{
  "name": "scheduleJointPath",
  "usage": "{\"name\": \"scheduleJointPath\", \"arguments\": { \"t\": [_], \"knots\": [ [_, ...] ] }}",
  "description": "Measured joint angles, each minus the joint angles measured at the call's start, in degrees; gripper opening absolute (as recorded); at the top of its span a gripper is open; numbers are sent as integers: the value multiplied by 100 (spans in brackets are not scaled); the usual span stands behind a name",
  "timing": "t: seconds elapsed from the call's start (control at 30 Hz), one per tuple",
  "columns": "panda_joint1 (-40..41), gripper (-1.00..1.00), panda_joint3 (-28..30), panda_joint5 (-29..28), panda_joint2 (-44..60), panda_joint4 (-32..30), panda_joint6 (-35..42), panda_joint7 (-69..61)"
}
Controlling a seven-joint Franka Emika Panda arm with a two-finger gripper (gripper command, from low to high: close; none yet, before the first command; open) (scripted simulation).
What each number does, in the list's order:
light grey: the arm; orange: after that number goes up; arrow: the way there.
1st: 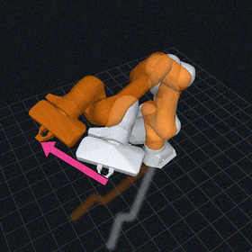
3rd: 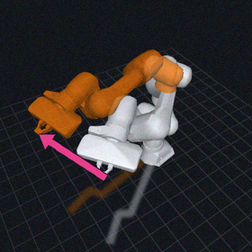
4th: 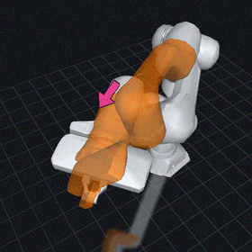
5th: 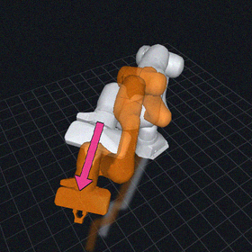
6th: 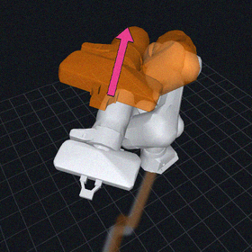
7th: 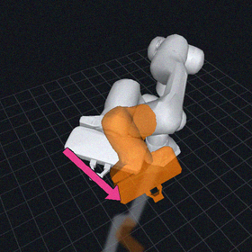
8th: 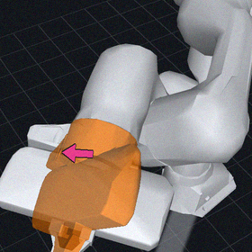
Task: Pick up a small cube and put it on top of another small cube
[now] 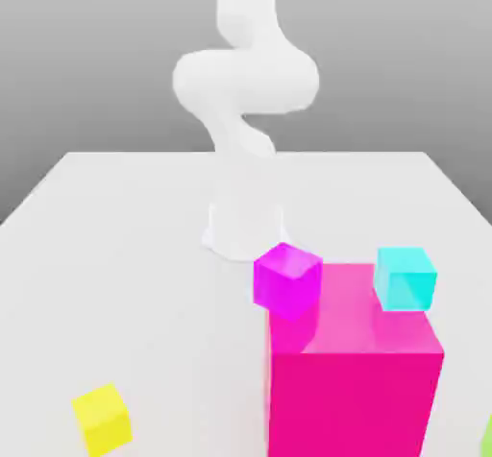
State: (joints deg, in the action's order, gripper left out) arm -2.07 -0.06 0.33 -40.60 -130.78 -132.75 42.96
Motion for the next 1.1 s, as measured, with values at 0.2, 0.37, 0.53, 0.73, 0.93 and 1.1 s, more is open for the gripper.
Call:
{"name": "scheduleJointPath", "arguments": {
  "t": [0.2,0.37,0.53,0.73,0.93,1.1],
  "knots": [
    [-454,0,-69,97,1282,245,-236,-715],
    [-777,0,-182,146,2320,444,-428,-1274],
    [-1043,0,-366,131,3358,643,-621,-1787],
    [-1451,0,-556,-37,4608,880,-853,-2300],
    [-1735,0,-748,-375,5867,1120,-1078,-2701],
    [-2011,0,-819,-738,6919,1330,-1338,-2909]
  ]
}}
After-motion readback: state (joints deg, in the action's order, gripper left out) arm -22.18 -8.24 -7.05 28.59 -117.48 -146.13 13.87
